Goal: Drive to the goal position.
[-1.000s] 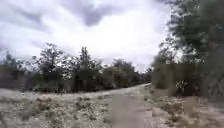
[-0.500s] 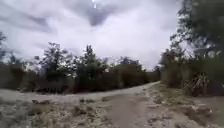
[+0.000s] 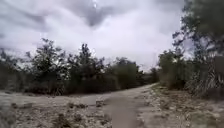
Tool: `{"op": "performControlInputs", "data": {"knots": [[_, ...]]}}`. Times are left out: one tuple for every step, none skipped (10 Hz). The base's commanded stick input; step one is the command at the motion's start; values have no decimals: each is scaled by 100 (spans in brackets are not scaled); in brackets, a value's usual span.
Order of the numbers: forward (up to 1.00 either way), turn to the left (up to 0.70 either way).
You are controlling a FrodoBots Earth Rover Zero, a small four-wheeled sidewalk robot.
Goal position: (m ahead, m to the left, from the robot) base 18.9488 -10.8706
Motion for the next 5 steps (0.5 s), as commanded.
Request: {"op": "performControlInputs", "data": {"knots": [[85,0],[85,0],[85,0],[85,0],[85,0]]}}
